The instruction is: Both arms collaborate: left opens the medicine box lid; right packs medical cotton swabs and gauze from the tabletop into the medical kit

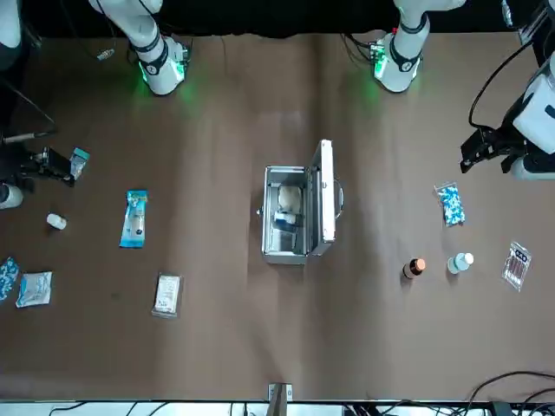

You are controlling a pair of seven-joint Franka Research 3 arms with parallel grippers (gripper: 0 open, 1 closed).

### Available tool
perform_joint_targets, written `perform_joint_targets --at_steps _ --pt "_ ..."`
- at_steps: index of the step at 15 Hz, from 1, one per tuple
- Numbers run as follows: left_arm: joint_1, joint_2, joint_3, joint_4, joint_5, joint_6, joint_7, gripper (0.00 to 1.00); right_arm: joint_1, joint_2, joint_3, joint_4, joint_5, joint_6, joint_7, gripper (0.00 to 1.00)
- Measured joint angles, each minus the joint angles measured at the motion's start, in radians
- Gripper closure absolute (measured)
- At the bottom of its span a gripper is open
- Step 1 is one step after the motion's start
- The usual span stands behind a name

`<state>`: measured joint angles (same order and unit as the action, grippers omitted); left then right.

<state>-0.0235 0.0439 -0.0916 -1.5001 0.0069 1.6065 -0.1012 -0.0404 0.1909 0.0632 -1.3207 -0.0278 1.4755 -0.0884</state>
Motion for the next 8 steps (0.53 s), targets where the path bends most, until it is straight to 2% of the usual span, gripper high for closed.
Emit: perform_joint_targets --at_steps 5,8 --pt "0.0 0.0 0.001 0.0 0.0 0.0 0.0 0.0 0.0 -0.027 0.005 0.0 0.0 -0.04 0.004 0.01" --pt "0.0 0.0 0.001 -0.002 0.0 0.002 0.0 0.0 0.036 -0.039 -0.026 -0.011 0.0 -0.043 0.008 0.01"
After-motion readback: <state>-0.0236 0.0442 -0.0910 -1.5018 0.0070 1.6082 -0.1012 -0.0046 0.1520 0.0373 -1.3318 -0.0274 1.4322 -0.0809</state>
